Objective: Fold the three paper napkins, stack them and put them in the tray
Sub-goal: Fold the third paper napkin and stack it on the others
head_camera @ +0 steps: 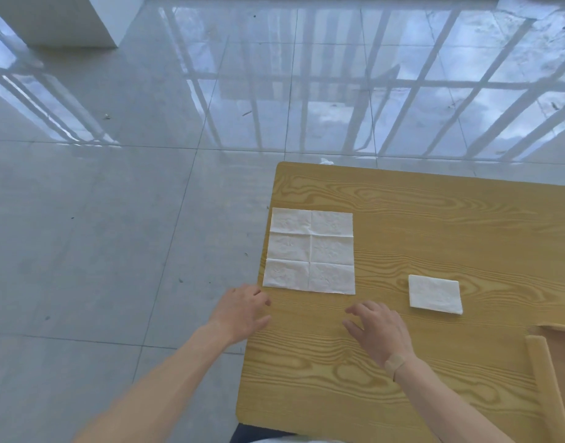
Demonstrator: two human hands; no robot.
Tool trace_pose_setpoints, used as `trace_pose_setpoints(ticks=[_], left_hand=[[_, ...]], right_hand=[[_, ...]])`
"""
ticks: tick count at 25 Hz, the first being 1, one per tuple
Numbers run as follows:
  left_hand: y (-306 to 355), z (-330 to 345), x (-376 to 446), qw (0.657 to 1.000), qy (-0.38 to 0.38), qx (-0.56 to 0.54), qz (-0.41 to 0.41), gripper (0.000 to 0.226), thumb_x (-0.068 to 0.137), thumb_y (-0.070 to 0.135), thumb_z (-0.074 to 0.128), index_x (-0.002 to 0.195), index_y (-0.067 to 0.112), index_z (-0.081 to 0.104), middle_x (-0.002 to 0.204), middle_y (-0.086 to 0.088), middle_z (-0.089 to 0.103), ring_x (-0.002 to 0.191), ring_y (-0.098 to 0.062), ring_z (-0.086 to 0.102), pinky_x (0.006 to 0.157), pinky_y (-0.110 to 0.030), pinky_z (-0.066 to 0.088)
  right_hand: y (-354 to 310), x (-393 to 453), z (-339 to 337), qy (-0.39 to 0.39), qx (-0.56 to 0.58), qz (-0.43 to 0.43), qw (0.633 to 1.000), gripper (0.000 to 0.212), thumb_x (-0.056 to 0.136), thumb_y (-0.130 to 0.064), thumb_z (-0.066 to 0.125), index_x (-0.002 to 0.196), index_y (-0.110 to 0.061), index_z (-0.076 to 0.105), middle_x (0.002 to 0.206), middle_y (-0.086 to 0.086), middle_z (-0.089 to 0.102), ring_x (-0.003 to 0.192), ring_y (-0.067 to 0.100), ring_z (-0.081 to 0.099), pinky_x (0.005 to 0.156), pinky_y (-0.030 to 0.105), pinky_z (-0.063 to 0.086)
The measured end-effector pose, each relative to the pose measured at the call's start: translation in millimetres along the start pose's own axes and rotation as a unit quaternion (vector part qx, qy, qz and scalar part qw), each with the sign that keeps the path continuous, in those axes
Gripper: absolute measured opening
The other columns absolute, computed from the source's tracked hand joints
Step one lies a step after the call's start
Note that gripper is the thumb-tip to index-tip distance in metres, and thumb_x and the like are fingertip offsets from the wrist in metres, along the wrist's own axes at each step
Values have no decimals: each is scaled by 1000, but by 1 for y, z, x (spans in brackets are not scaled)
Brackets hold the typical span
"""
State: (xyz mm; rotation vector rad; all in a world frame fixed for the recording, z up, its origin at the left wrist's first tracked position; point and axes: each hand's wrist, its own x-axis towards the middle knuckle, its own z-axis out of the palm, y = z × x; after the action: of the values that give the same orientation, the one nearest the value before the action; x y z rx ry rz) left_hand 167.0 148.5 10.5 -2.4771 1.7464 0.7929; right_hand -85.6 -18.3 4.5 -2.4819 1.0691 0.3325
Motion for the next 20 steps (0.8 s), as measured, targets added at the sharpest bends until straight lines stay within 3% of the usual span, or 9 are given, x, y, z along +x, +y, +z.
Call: trace_pose_setpoints(ticks=[5, 8, 11, 20], left_hand=[[-22, -4, 22, 996, 82, -31, 26, 28, 91, 37, 65, 117, 25, 66, 115, 6, 63, 112, -17, 54, 96, -33, 40], [-23, -3, 32, 988, 140, -37, 49, 26, 81, 27, 79, 106, 20, 73, 106, 2, 68, 101, -23, 62, 86, -38, 49], [-23, 3, 39, 984, 161, -56, 56, 31, 73, 24, 86, 101, 19, 74, 103, 1, 69, 95, -24, 65, 79, -40, 53], [-31, 22, 41, 976, 194, -77, 54, 20, 81, 21, 80, 100, 20, 74, 97, 2, 67, 88, -24, 63, 78, -42, 51]], right_hand=[[-10, 20, -4, 63, -1, -31, 998, 35, 91, -36, 66, 125, -27, 66, 120, -6, 67, 109, 23, 61, 80, 35, 45], [-10, 37, -1, 105, 3, -63, 992, 36, 82, -24, 79, 117, -20, 72, 113, -2, 70, 102, 28, 65, 78, 42, 53], [2, 51, 8, 151, 12, -105, 983, 39, 75, -25, 85, 112, -19, 73, 111, -2, 70, 99, 28, 66, 77, 44, 54], [21, 59, 31, 241, 8, -159, 957, 16, 89, -31, 67, 99, -21, 75, 108, -5, 71, 96, 25, 63, 79, 38, 45]])
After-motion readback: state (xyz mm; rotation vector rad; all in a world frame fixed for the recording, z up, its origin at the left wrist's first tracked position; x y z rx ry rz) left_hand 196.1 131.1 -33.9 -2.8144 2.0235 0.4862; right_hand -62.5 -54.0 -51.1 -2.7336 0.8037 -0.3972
